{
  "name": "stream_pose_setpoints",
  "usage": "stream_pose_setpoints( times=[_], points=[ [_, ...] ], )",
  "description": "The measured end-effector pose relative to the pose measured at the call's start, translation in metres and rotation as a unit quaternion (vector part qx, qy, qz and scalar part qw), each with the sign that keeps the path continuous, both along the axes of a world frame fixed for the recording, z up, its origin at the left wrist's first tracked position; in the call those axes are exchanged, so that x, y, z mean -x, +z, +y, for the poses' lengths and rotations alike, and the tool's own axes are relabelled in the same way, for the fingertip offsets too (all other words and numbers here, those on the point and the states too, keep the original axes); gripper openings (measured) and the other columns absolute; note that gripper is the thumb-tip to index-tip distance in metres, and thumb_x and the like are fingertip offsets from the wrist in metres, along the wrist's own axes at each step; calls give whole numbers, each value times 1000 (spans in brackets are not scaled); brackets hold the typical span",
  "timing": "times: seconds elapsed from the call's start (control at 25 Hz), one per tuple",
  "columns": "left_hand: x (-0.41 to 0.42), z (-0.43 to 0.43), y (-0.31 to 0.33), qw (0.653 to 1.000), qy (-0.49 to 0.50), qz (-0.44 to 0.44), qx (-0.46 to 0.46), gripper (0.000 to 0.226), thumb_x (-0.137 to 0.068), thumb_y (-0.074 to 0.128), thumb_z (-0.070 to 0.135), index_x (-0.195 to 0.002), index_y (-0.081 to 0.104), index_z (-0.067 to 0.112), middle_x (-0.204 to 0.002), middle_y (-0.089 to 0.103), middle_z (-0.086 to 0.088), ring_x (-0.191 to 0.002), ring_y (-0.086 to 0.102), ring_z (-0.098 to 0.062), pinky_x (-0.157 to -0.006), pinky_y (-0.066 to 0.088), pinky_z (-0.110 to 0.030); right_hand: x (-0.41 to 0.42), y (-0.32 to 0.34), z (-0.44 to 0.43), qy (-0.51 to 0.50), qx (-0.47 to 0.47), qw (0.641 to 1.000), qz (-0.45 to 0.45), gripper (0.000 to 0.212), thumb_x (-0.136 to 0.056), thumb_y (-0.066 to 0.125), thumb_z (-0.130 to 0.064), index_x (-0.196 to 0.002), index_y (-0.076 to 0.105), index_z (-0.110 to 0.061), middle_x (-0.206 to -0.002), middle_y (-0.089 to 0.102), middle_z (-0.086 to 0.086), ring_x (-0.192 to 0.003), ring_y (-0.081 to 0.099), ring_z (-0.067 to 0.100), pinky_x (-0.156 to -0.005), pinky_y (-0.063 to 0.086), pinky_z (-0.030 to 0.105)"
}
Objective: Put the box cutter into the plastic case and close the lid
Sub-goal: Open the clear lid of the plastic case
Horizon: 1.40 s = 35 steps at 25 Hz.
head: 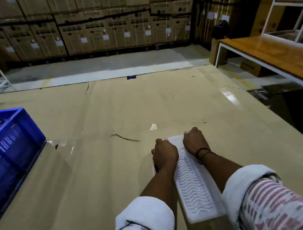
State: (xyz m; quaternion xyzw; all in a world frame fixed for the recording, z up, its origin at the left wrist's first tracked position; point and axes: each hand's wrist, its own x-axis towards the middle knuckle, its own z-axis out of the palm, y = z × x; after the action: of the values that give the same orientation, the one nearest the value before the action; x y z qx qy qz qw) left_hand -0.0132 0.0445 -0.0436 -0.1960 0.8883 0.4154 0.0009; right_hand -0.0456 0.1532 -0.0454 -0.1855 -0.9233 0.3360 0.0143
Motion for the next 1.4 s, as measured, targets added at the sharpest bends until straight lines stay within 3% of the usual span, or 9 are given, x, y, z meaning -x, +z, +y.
stream_pose_setpoints(
  times=[0.28,0.52,0.92,1.0,1.12,1.24,1.32,1.4],
  points=[
    [-3,0,-9,995,-7,84,60,36,-106,36,26,-116,59,1,-114,70,-20,-112,61,-40,-91,49,-45,3,-9,3,10,-42,998,37,42,-103,41,-31,-123,48,6,-130,53,26,-118,56,44,-94,46,46],
    [-4,-1,-11,989,-6,127,81,34,-106,37,25,-114,62,3,-110,72,-16,-108,62,-37,-88,50,-44,1,-10,4,24,-45,992,116,32,-103,42,-27,-109,52,3,-117,57,24,-106,59,42,-86,48,44],
    [-8,2,-8,989,12,139,55,35,-106,38,27,-112,66,7,-107,73,-15,-106,62,-36,-86,50,-42,-5,-8,4,13,-68,992,106,37,-103,44,-28,-110,57,6,-113,61,25,-102,61,40,-84,49,41],
    [-7,1,-9,990,19,140,28,37,-106,34,26,-110,66,7,-106,73,-16,-104,63,-37,-84,50,-41,-9,-5,3,20,-104,987,123,32,-101,47,-27,-109,59,2,-112,60,22,-100,61,40,-83,48,42],
    [-10,-2,-7,991,34,119,-55,40,-107,30,26,-111,66,7,-111,72,-16,-105,66,-35,-85,48,-35,-14,-5,2,59,-227,947,219,17,-88,60,-21,-101,61,-11,-100,59,13,-91,56,33,-75,48,42],
    [-18,-7,-3,984,69,79,-144,43,-106,29,27,-109,67,5,-115,71,-14,-109,65,-35,-95,49,-40,-22,-4,-3,200,-300,886,291,8,-80,62,-10,-87,59,-12,-84,58,8,-74,52,30,-62,45,40],
    [-30,-11,-4,968,121,50,-215,37,-102,35,25,-94,68,8,-110,72,-14,-106,65,-35,-91,48,-40,-29,-2,-9,264,-326,856,303,7,-76,65,-10,-79,58,-11,-77,57,9,-68,53,31,-56,44,40],
    [-46,-14,-9,945,147,44,-288,30,-98,44,23,-82,68,12,-100,75,-10,-100,68,-32,-81,44,-33,-45,2,-20,271,-314,866,278,16,-80,66,-24,-76,61,-10,-75,59,11,-68,58,34,-55,43,36]
  ],
)
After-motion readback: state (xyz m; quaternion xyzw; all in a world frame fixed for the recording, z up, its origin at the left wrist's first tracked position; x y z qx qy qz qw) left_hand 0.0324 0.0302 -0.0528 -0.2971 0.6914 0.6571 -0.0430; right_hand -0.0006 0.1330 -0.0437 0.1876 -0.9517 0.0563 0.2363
